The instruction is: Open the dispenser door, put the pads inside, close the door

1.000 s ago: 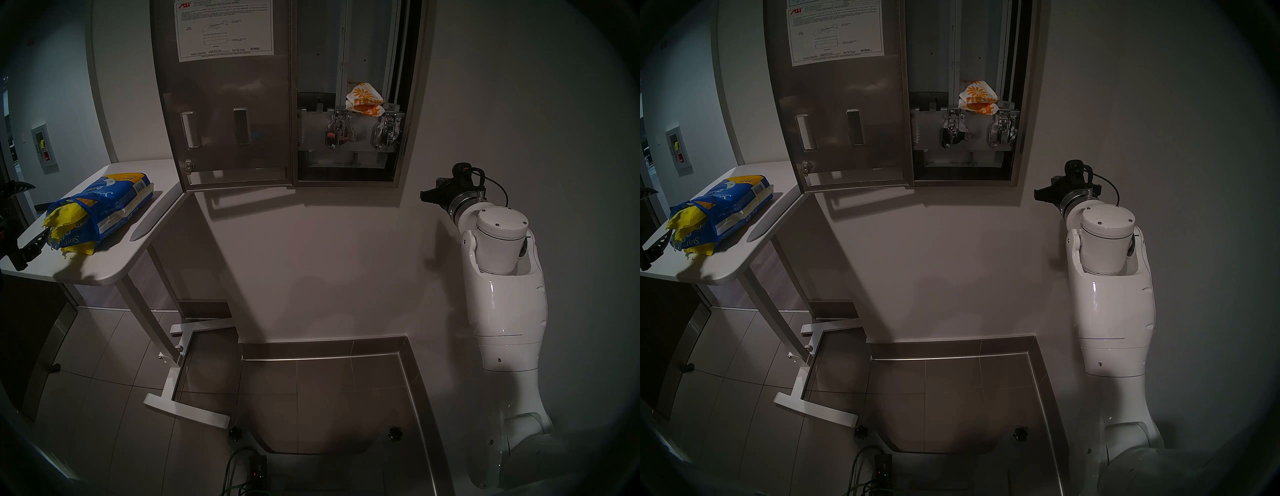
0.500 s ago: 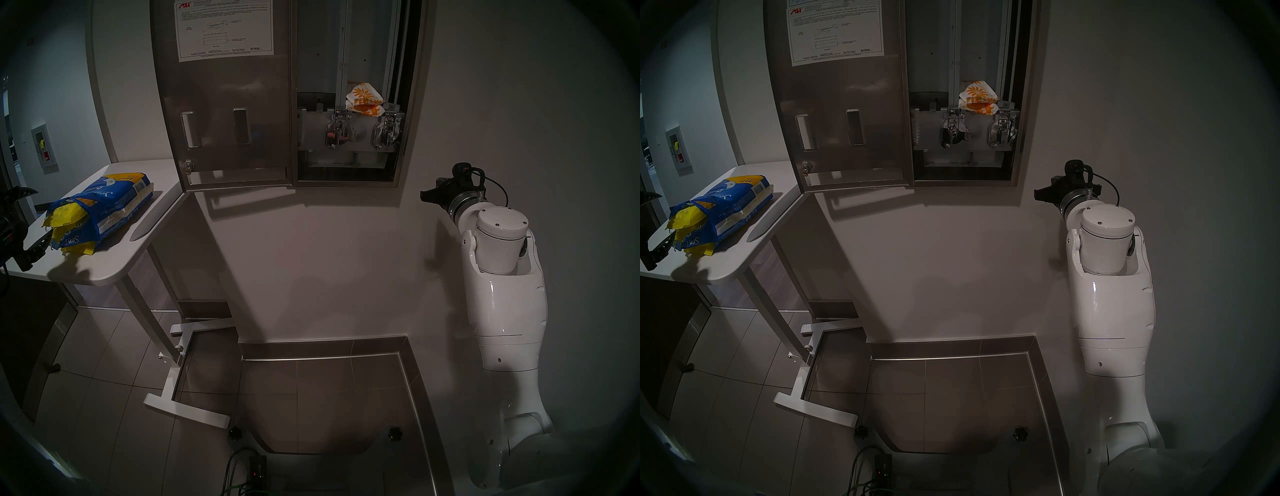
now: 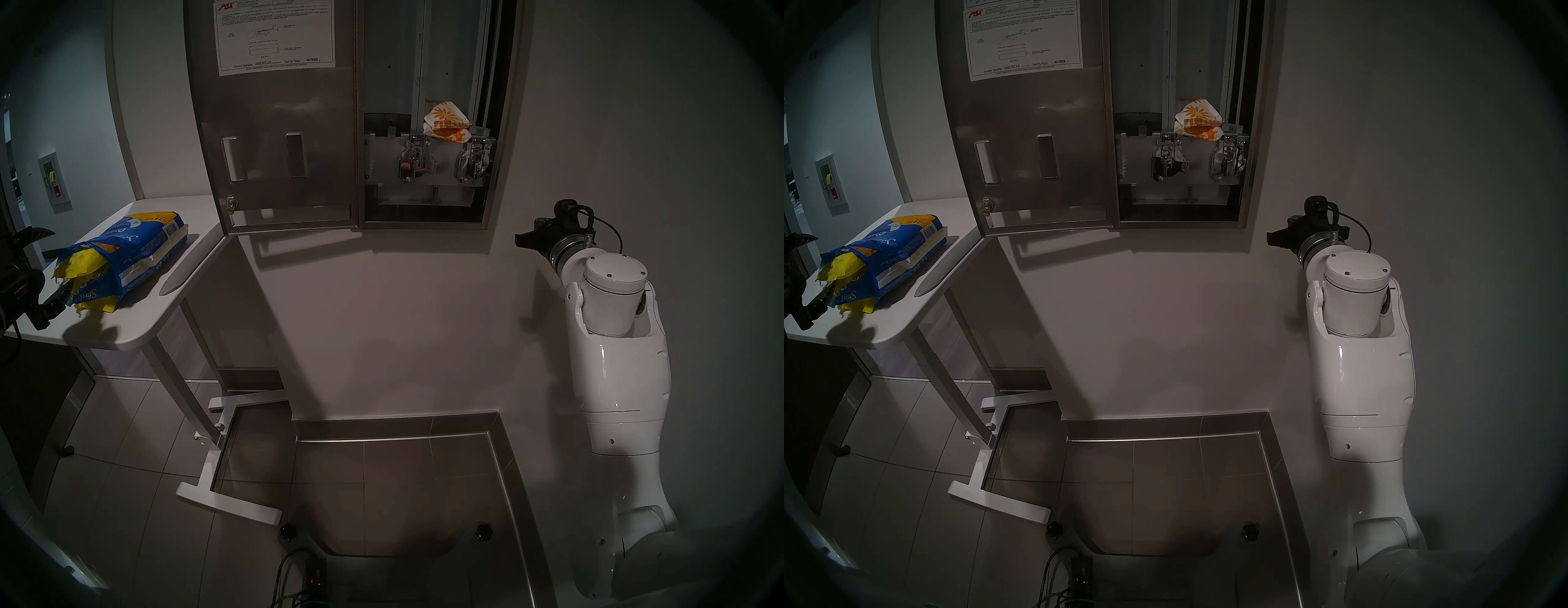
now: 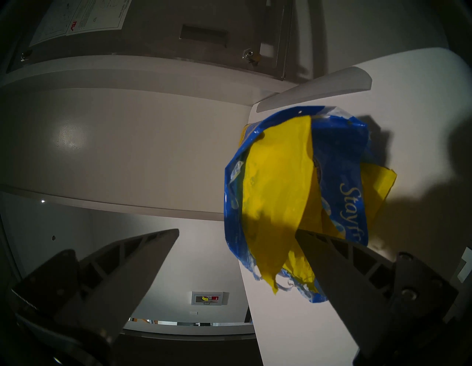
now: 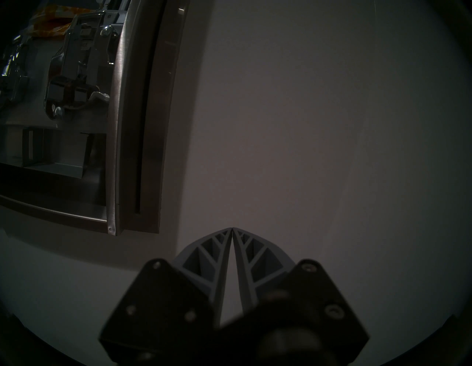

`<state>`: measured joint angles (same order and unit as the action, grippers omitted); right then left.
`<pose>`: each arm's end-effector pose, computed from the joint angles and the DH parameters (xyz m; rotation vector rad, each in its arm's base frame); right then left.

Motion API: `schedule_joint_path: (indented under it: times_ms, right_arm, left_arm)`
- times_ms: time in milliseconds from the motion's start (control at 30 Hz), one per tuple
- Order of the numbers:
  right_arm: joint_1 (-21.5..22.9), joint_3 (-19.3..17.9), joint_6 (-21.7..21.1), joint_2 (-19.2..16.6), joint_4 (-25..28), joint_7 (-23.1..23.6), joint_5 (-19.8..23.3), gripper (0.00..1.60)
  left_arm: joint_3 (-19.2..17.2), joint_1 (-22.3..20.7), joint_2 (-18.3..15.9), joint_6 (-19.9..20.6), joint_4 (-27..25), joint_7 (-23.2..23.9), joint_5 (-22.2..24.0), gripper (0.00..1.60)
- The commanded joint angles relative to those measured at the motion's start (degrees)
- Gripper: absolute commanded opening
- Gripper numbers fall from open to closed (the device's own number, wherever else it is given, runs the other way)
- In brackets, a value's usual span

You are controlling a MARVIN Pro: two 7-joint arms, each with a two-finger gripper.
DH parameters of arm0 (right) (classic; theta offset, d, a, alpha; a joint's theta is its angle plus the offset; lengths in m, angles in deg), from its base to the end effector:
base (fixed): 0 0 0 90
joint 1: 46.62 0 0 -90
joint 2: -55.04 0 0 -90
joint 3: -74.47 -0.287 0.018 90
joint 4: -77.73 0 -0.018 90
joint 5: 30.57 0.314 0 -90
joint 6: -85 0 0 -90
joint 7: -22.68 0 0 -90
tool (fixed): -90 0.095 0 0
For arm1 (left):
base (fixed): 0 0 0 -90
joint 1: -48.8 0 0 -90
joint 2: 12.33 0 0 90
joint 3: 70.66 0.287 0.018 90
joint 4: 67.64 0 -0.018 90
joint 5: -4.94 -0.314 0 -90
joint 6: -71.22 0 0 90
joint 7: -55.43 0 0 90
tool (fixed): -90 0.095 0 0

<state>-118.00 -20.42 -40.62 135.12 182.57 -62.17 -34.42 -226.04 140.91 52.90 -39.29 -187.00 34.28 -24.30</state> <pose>0.4714 -0.0745 -0.1038 2.1239 0.1049 2.0407 0.2179 0.3206 -0.0380 -1.4652 1.1396 -1.1623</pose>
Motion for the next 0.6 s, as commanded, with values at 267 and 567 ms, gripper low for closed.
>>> schedule_joint_path:
  times_ms: [267,567]
  right_arm:
    - [0.53,0.02,0.22,-0.04,0.74,0.1,0.14,0.51]
    - [0.53,0.03,0.22,-0.05,0.74,0.08,0.17,0.51]
  left_arm:
    - [1.45,-1.72,0.09,-0.61,0.99,-3.49,-2.74,1.6]
    - [1.97,-1.15,1.36,-1.52,0.94,-4.06,-3.54,1.6]
